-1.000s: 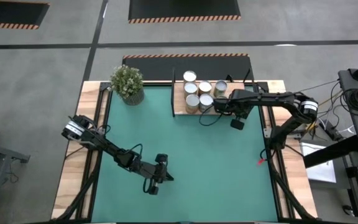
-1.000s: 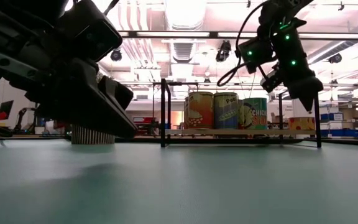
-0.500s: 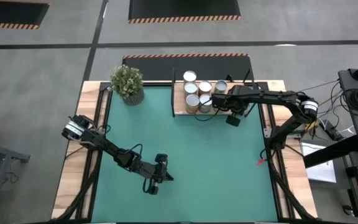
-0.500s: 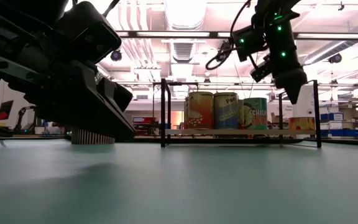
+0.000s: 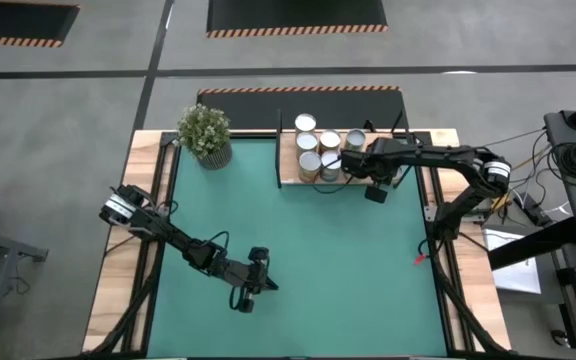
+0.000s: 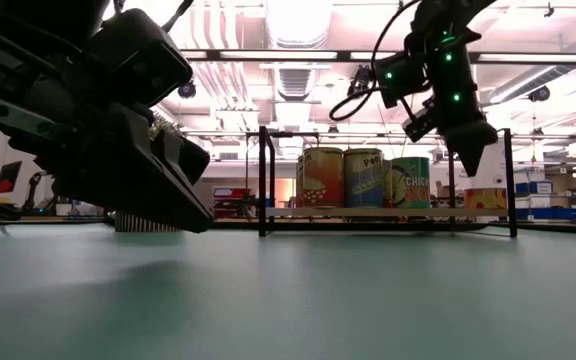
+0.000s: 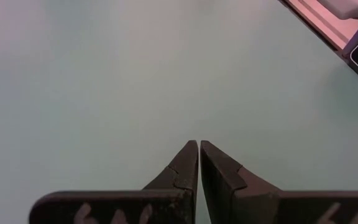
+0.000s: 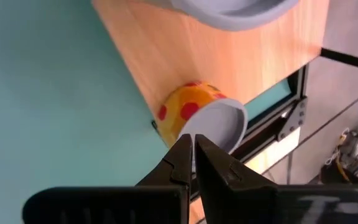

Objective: Pick and place cans onto a shelf
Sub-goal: Put the orange can on the shelf

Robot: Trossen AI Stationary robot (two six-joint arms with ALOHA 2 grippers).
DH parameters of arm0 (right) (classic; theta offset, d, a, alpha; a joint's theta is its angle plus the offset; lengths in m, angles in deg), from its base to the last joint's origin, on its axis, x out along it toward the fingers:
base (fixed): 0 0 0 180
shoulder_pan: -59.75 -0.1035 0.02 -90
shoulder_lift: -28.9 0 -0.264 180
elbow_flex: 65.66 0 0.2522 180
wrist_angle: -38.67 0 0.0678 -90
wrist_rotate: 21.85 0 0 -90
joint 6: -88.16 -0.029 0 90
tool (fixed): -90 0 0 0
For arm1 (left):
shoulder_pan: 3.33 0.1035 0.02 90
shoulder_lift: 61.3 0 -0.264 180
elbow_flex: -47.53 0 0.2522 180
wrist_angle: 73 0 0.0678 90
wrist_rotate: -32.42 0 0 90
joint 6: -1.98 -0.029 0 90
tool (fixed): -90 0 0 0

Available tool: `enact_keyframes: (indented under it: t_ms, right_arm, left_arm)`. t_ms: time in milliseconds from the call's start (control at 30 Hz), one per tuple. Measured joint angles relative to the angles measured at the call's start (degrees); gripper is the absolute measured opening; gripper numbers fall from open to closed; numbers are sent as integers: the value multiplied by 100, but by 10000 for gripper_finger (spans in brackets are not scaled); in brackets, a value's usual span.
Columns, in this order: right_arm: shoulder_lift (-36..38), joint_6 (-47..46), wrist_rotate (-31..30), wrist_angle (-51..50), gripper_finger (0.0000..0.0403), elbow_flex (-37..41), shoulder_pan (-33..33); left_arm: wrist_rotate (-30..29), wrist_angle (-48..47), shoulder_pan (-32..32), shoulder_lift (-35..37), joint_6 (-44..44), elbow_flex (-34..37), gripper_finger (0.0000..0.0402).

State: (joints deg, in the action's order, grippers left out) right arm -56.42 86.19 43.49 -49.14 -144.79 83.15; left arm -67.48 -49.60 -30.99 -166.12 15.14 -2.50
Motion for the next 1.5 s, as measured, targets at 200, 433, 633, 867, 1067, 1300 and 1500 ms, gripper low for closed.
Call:
enact_keyframes:
  t_ms: [200, 433, 633, 867, 1067, 1300, 1500]
  right_arm:
    - [0, 167, -239, 165, 9, 218, 2]
    - [-2, 209, -241, 276, 9, 441, 2]
    - [-2, 341, -249, 594, 9, 522, 26]
    - [-2, 417, -256, 810, 9, 579, 28]
    - [-2, 418, -256, 886, 9, 578, 28]
    - [-2, 414, -253, 619, 9, 377, 26]
    - [11, 305, -387, 415, 9, 279, 27]
  left_arm:
    - [1, 16, 0, 0, 0, 0, 0]
    - [1, 16, 0, 0, 0, 0, 0]
    - [1, 14, 0, 0, 2, 0, 0]
    - [-1, 11, 0, 0, 2, 0, 0]
    - [-1, 9, 0, 0, 2, 0, 0]
    - [-2, 11, 0, 0, 1, 0, 0]
    - [-2, 11, 0, 0, 2, 0, 0]
